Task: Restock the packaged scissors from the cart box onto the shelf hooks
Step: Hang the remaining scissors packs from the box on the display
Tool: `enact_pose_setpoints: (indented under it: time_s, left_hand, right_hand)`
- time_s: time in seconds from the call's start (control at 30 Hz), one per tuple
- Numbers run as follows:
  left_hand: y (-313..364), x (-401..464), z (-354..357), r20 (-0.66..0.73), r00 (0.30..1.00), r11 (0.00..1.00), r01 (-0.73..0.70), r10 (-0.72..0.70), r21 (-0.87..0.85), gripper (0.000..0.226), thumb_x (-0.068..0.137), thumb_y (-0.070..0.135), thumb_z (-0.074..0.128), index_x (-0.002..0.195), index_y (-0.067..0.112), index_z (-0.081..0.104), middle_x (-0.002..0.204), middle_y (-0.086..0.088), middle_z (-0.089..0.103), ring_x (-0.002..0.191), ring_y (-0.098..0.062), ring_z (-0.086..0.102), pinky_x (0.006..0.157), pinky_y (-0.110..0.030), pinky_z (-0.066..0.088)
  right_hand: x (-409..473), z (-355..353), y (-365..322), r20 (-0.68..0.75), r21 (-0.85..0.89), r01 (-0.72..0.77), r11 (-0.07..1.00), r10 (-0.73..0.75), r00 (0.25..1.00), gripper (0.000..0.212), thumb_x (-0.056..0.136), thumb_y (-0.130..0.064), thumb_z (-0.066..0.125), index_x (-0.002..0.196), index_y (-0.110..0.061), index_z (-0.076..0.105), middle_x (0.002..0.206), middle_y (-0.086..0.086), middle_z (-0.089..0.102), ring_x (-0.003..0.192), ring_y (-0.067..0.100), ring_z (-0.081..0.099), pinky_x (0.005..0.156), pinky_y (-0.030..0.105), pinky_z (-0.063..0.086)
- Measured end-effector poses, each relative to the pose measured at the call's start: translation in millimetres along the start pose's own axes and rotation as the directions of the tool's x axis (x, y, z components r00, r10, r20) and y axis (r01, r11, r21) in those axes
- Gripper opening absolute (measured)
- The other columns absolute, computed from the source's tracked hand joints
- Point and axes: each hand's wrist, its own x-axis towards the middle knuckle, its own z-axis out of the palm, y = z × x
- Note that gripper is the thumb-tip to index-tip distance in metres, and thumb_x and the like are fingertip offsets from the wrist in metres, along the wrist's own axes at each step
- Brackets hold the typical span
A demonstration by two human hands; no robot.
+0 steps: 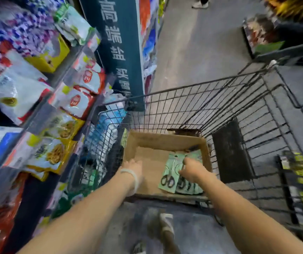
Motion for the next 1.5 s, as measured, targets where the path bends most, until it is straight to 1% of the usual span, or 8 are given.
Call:
enact_pose_setpoints:
  time_s: [0.33, 0.53, 0.8, 0.93, 1.03, 1.27, 1.4, 1.5]
  left_hand:
    - [40.2, 143.1, 53.3, 0.268, 0.96, 0.926, 0.171, -0.08, -0.337, 0.044, 0.096, 0.017, 0.045, 0.139, 0.01, 0.037, 0.137, -0.011, 0.048, 0.122, -0.026, 0.05, 0.092, -0.029, 0.043]
    - [59.7, 192.6, 104.0, 0.361, 0.931, 0.769, 0.275, -0.062, -0.577, 0.049, 0.085, 0.029, 0.064, 0.129, 0.015, 0.047, 0.118, -0.003, 0.06, 0.1, -0.017, 0.055, 0.085, -0.025, 0.045]
    - [75.2, 241.0, 129.6, 0.432, 0.874, 0.723, 0.444, -0.22, -0.53, 0.08, 0.069, 0.052, 0.074, 0.13, 0.007, 0.046, 0.13, -0.01, 0.054, 0.117, -0.028, 0.055, 0.096, -0.033, 0.048]
    - [69.2, 240.0, 137.5, 0.47, 0.848, 0.547, 0.521, -0.246, -0.655, 0.076, 0.064, 0.036, 0.082, 0.127, 0.009, 0.05, 0.128, -0.01, 0.059, 0.114, -0.029, 0.058, 0.097, -0.037, 0.048]
    - [62.3, 236.9, 142.1, 0.447, 0.841, 0.413, 0.54, -0.306, -0.733, 0.058, 0.07, 0.028, 0.08, 0.117, 0.007, 0.054, 0.116, -0.012, 0.065, 0.097, -0.028, 0.062, 0.087, -0.033, 0.05]
    - [62.7, 234.8, 147.4, 0.394, 0.863, 0.381, 0.496, -0.318, -0.78, 0.052, 0.074, 0.023, 0.077, 0.115, 0.018, 0.046, 0.113, -0.002, 0.061, 0.079, -0.017, 0.057, 0.072, -0.027, 0.045]
    - [66.4, 236.0, 148.1, 0.44, 0.853, 0.429, 0.521, -0.28, -0.738, 0.082, 0.072, 0.029, 0.078, 0.139, 0.012, 0.034, 0.138, -0.01, 0.05, 0.125, -0.032, 0.049, 0.104, -0.038, 0.042]
    - [62.9, 237.4, 146.0, 0.486, 0.824, 0.39, 0.566, -0.29, -0.726, 0.082, 0.073, 0.027, 0.077, 0.14, 0.008, 0.035, 0.14, -0.013, 0.048, 0.126, -0.033, 0.048, 0.106, -0.038, 0.041]
  right_hand:
    - [141.2, 63.3, 31.2, 0.346, 0.372, -0.299, 0.878, 0.168, 0.923, 0.064, 0.092, -0.027, 0.055, 0.142, -0.003, 0.024, 0.136, 0.016, 0.045, 0.118, 0.03, 0.052, 0.09, 0.036, 0.046]
    - [184.4, 102.1, 33.2, 0.24, 0.609, -0.489, 0.625, 0.442, 0.864, 0.049, 0.088, -0.021, 0.062, 0.128, -0.006, 0.038, 0.113, 0.012, 0.056, 0.088, 0.024, 0.054, 0.067, 0.027, 0.038]
    - [199.0, 118.1, 37.8, 0.25, 0.556, -0.461, 0.691, 0.391, 0.886, 0.051, 0.091, -0.028, 0.055, 0.136, -0.018, 0.035, 0.133, 0.007, 0.051, 0.111, 0.024, 0.057, 0.07, 0.022, 0.039]
    - [196.3, 113.7, 42.9, 0.197, 0.528, -0.412, 0.742, 0.365, 0.91, 0.03, 0.094, -0.019, 0.048, 0.124, -0.013, 0.049, 0.124, 0.008, 0.056, 0.108, 0.025, 0.057, 0.076, 0.024, 0.039]
    - [187.9, 114.9, 44.8, 0.011, 0.555, -0.361, 0.749, 0.428, 0.904, 0.039, 0.092, -0.014, 0.051, 0.131, -0.012, 0.045, 0.131, 0.008, 0.045, 0.116, 0.025, 0.05, 0.094, 0.033, 0.044]
    - [194.1, 129.5, 31.3, 0.376, 0.743, -0.579, 0.336, 0.505, 0.777, 0.069, 0.088, -0.023, 0.062, 0.142, -0.007, 0.024, 0.138, 0.019, 0.047, 0.121, 0.034, 0.053, 0.103, 0.045, 0.044]
    - [192.3, 139.4, 24.9, 0.388, 0.644, -0.603, 0.471, 0.479, 0.788, 0.051, 0.087, -0.028, 0.062, 0.128, -0.007, 0.042, 0.128, 0.015, 0.055, 0.094, 0.024, 0.061, 0.082, 0.036, 0.053]
    - [193.2, 143.8, 27.6, 0.324, 0.537, -0.565, 0.627, 0.465, 0.824, 0.033, 0.084, -0.04, 0.063, 0.107, -0.016, 0.06, 0.125, 0.009, 0.05, 0.105, 0.024, 0.056, 0.095, 0.035, 0.048]
